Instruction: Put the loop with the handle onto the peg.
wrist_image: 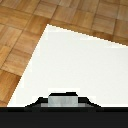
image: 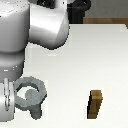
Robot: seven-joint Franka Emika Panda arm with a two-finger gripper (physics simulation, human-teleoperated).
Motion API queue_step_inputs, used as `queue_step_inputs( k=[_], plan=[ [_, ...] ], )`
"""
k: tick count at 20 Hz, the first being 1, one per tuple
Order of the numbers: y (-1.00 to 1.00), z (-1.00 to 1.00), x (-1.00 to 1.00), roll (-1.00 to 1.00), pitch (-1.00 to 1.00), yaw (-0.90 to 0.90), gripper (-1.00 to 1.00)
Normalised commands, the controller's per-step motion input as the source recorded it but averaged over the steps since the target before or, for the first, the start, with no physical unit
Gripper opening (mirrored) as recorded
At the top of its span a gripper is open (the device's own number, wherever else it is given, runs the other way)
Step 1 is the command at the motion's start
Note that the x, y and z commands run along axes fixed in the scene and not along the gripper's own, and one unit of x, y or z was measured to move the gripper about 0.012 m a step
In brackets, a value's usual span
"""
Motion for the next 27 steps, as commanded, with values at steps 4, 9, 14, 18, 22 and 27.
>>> queue_step_inputs(
  k=[4, 9, 14, 18, 22, 27],
  plan=[
    [0.00, 0.00, 0.00, 0.00, 0.00, 0.00, -1.00],
    [0.00, -0.80, 0.00, 0.00, 0.00, 0.00, -1.00],
    [0.00, -0.20, 0.00, 0.00, 0.00, 0.00, 1.00],
    [0.00, 0.00, 0.00, 0.00, 0.00, 0.00, 1.00],
    [0.00, 0.00, 0.00, 0.00, 0.00, 0.00, 1.00],
    [0.00, 0.00, 0.00, 0.00, 0.00, 0.00, 1.00]
  ],
)
